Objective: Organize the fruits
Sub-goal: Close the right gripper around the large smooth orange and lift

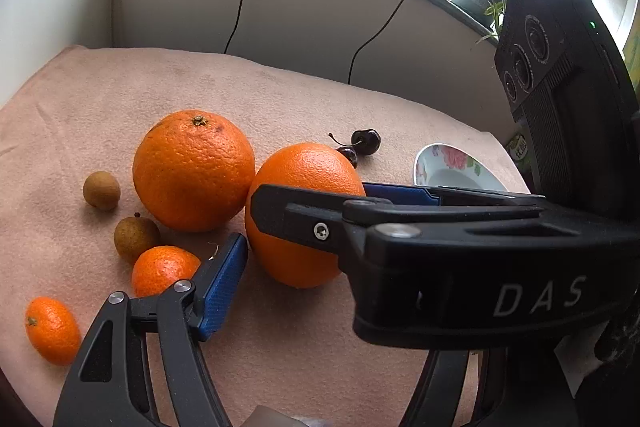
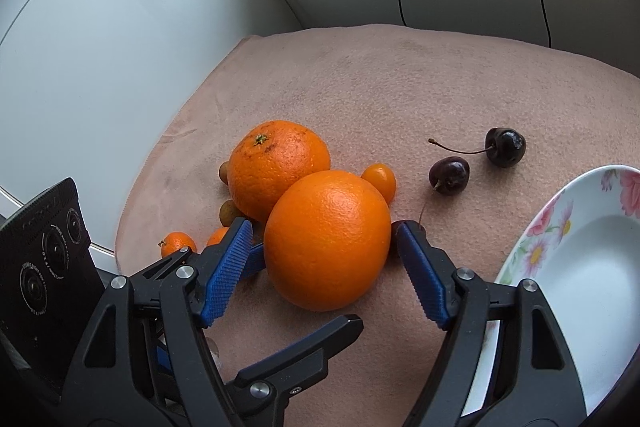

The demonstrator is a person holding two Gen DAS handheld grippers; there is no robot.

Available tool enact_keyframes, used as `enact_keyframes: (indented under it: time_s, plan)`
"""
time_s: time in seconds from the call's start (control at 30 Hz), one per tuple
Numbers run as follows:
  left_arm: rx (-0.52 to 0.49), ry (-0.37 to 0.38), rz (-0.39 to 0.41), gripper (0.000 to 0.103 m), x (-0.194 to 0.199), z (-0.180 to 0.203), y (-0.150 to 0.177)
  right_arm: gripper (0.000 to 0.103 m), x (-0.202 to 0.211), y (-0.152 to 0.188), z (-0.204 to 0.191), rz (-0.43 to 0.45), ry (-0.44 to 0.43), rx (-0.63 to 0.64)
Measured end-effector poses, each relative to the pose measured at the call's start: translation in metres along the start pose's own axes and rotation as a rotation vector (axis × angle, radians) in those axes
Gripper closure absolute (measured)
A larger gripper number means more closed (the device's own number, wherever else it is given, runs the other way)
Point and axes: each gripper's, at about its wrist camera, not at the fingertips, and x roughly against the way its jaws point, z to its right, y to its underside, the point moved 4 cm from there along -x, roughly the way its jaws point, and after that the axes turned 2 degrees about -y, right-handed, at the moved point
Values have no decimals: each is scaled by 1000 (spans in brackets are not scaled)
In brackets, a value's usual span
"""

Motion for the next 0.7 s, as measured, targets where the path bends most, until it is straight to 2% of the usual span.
enact_keyframes:
  time_s: [0.37,0.47,0.7]
  plan:
    - [39,28,18,33,3,-5,-2,25,0,1,1,-5,24,6]
    - [19,10,23,34,3,-4,-1,34,1,2,1,-1,18,2]
    - [20,24,39,37,11,-6,-2,34,5,5,1,10,19,-11]
